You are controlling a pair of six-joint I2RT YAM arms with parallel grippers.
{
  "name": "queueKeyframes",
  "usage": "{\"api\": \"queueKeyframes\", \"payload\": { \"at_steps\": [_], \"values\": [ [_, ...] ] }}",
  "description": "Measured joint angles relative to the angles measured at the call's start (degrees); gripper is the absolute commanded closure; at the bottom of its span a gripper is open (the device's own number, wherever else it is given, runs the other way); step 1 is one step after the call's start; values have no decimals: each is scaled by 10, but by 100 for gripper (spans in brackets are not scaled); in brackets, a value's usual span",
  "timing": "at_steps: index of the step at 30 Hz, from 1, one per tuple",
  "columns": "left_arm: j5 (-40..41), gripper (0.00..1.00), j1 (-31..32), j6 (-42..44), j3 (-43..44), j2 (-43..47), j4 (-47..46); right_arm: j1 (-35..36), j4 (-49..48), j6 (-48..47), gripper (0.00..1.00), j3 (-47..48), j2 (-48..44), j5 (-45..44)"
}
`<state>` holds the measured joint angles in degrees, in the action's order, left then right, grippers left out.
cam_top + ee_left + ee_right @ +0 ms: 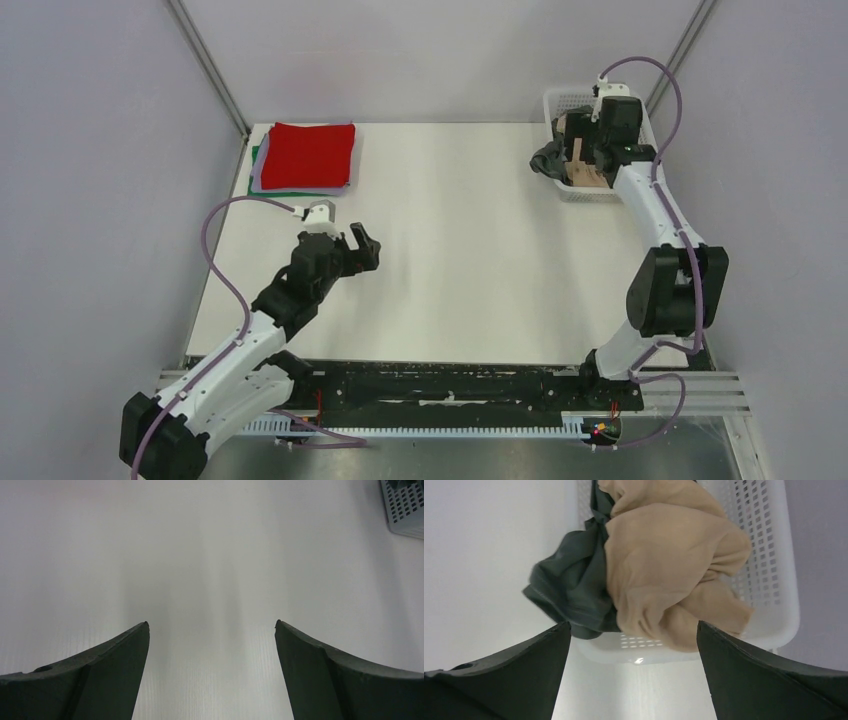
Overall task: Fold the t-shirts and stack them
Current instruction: Grab crumpled tshirt from bin with the right arm
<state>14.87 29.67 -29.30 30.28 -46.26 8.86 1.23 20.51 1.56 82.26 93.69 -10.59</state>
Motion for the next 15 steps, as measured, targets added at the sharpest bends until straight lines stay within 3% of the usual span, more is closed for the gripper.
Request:
{"api": "queueKeyframes", "payload": {
  "at_steps": [5, 12, 15],
  "values": [
    [0, 0, 0, 0, 1, -14, 0, -59, 39, -99, 8, 55, 60, 79],
    [4, 0, 0, 0, 2, -24, 0, -72, 80, -163, 17, 129, 167, 94],
    [10, 0, 0, 0, 2, -25, 0, -75, 92, -177, 34, 136, 203, 91]
  ]
}}
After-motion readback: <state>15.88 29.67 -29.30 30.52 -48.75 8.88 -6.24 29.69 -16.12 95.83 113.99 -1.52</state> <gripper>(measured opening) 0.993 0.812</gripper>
